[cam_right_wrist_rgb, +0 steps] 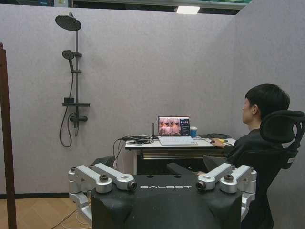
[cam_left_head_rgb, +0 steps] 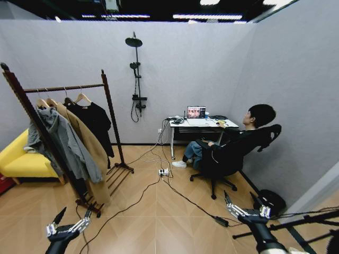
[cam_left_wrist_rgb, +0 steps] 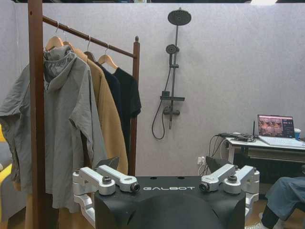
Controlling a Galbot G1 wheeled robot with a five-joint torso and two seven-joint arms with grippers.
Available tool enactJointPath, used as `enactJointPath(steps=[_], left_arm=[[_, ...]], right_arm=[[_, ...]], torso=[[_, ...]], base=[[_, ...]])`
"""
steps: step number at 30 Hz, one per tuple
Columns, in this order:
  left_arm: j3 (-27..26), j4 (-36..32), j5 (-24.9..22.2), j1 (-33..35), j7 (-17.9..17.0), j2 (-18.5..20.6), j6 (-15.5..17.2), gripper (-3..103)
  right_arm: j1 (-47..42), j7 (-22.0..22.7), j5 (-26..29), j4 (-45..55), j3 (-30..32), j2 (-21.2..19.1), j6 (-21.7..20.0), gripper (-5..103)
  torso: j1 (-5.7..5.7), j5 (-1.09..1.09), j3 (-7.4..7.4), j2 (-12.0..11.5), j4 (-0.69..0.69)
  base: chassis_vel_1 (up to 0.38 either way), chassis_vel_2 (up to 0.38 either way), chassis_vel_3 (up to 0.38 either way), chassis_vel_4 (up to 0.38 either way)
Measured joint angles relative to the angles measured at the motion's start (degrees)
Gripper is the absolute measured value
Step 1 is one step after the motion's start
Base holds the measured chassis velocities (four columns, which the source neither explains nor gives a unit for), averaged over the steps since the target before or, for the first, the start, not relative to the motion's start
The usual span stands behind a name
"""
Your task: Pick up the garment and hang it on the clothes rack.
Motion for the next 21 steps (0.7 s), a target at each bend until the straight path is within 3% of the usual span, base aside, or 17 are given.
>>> enactJointPath(steps=[21], left_arm=[[0.0, 0.0, 0.0, 0.0, 0.0, 0.0, 0.0, 100]], right_arm=[[0.0, 0.0, 0.0, 0.0, 0.0, 0.0, 0.0, 100]], torso=[[0.0, 0.0, 0.0, 0.0, 0.0]], base=[[0.0, 0.0, 0.0, 0.0]])
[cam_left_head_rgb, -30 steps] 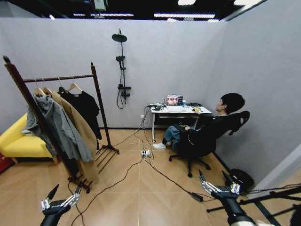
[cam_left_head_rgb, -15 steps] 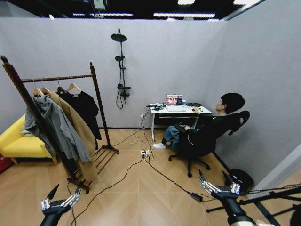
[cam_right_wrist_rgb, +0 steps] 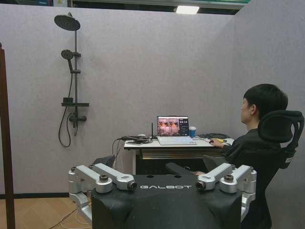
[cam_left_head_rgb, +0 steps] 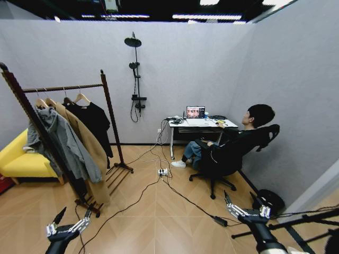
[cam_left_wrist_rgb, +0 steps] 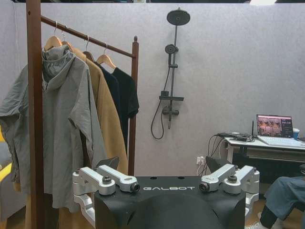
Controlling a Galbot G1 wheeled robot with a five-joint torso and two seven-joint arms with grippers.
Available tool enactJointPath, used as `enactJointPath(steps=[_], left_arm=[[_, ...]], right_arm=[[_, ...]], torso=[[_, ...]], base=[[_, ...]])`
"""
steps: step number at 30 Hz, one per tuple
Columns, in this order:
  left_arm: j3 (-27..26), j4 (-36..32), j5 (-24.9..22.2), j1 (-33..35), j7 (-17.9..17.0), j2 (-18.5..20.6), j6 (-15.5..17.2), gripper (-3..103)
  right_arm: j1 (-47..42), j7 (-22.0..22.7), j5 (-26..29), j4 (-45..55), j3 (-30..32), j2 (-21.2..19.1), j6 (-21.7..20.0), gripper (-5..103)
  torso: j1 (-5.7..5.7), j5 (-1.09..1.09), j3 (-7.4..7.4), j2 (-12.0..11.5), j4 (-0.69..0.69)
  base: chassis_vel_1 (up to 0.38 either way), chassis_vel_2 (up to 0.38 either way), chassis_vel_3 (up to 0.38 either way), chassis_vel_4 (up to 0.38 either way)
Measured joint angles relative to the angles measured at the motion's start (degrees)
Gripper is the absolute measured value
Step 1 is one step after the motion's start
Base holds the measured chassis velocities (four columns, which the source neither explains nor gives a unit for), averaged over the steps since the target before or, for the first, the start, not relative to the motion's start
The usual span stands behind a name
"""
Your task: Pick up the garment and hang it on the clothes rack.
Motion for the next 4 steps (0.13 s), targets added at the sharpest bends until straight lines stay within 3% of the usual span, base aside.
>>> enactJointPath(steps=[4], left_arm=[[0.0, 0.0, 0.0, 0.0, 0.0, 0.0, 0.0, 100]], right_arm=[[0.0, 0.0, 0.0, 0.0, 0.0, 0.0, 0.0, 100]], torso=[[0.0, 0.0, 0.0, 0.0, 0.0]], base=[[0.0, 0.0, 0.0, 0.0]])
